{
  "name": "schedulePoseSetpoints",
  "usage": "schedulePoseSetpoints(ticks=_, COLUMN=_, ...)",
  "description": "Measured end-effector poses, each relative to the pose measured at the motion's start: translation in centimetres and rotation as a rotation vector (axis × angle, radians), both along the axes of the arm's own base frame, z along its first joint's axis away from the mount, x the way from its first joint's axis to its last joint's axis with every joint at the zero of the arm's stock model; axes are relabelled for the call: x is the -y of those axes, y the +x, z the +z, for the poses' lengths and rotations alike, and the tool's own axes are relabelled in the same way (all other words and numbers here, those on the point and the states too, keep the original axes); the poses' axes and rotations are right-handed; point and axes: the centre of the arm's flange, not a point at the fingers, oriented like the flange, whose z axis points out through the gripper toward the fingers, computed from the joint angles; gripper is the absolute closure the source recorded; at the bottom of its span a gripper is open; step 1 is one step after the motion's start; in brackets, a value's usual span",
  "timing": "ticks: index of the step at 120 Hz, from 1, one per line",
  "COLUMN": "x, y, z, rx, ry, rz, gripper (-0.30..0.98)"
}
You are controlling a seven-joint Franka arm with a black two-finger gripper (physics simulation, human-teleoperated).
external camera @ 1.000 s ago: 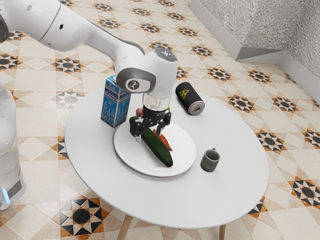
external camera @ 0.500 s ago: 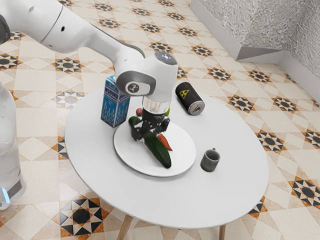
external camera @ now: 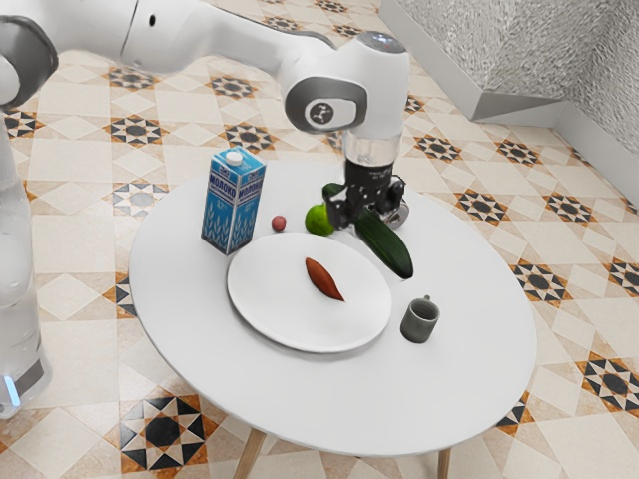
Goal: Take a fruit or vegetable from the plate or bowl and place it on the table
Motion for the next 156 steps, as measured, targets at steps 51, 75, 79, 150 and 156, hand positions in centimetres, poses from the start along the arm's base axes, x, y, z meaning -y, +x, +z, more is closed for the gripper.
schedulePoseSetpoints(ticks=51, x=-2.0, y=20.0, z=5.4, rx=0.138, ry=0.02, rz=-0.112, gripper=0.51)
schedulePoseSetpoints(ticks=75, x=-0.1, y=24.5, z=1.8, rx=0.143, ry=0.061, rz=-0.175, gripper=0.52)
schedulePoseSetpoints(ticks=79, x=0.8, y=24.6, z=0.9, rx=0.129, ry=0.066, rz=-0.193, gripper=0.52)
schedulePoseSetpoints(ticks=150, x=4.6, y=24.4, z=-1.5, rx=0.068, ry=0.097, rz=-0.31, gripper=0.18)
schedulePoseSetpoints(ticks=156, x=5.4, y=24.2, z=-1.3, rx=0.071, ry=0.103, rz=-0.325, gripper=0.13)
